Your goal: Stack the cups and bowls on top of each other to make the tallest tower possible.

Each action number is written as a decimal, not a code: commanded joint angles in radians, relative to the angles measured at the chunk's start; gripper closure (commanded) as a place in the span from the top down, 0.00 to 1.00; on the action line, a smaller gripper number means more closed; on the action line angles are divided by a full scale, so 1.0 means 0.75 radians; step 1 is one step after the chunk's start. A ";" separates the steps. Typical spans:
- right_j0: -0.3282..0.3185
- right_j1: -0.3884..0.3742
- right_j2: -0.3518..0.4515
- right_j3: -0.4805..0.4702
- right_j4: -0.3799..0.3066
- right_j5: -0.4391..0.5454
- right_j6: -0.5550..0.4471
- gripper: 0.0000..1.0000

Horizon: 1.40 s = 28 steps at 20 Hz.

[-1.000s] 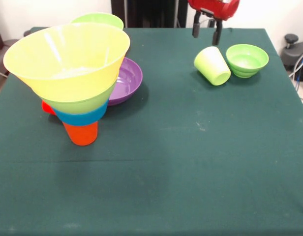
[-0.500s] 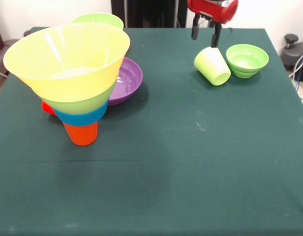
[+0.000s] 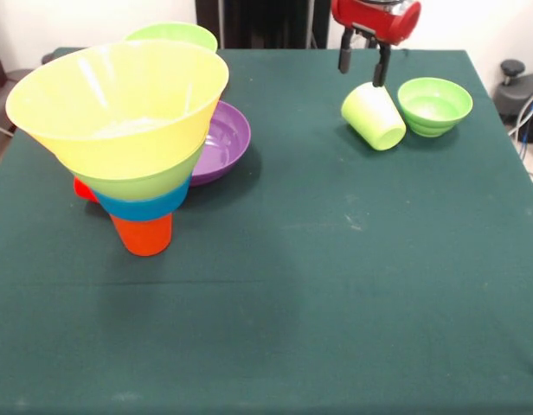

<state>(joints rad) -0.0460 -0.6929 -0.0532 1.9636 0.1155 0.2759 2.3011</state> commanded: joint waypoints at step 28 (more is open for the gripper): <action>0.006 0.139 0.117 0.059 0.033 -0.291 0.201 1.00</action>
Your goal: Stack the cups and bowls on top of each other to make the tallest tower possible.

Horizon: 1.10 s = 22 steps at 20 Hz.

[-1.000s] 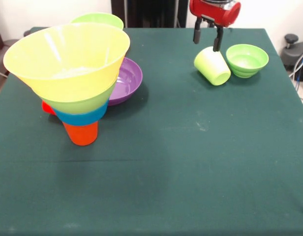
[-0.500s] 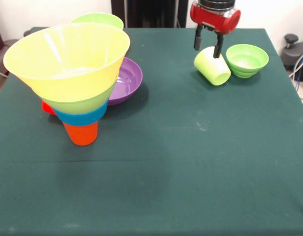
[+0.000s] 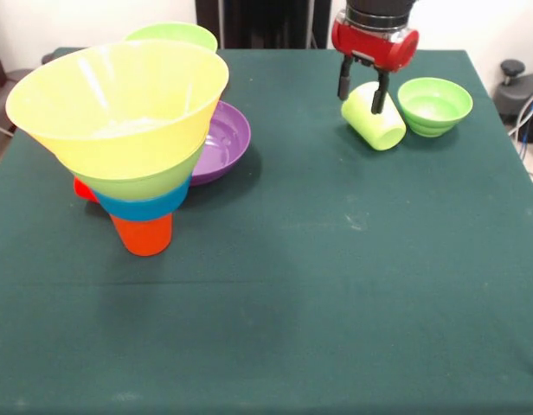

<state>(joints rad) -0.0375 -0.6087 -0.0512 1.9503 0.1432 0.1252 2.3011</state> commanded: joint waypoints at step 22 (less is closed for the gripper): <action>-0.067 -0.030 0.218 0.308 -0.009 -0.221 0.257 1.00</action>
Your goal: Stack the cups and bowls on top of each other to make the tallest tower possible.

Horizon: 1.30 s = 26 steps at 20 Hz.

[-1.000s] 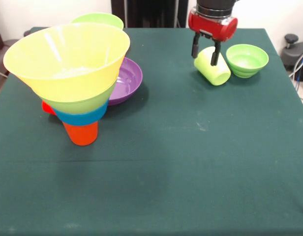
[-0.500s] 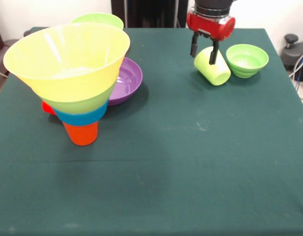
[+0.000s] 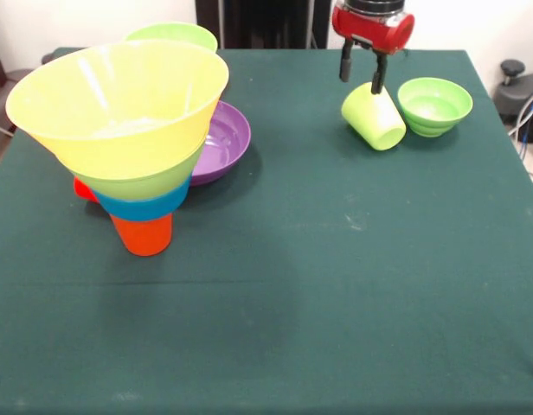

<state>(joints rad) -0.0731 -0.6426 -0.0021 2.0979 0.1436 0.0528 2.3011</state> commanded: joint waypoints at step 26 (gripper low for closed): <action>-0.033 0.339 0.181 -0.019 -0.018 -0.422 0.233 1.00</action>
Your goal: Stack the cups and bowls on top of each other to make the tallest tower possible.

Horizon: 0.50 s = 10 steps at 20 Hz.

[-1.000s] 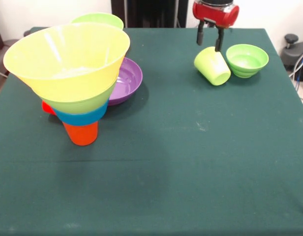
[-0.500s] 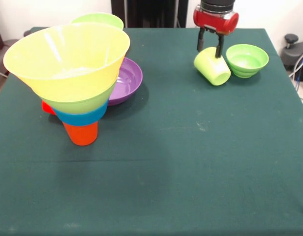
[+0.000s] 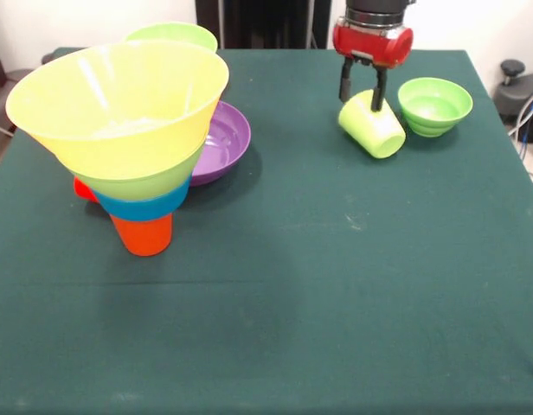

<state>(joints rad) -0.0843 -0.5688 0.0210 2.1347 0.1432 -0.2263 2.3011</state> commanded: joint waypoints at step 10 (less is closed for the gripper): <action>-0.038 0.194 0.190 -0.032 -0.001 -0.023 0.221 1.00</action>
<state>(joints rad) -0.1156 -0.5268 0.0310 2.1340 0.1436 -0.3022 2.3011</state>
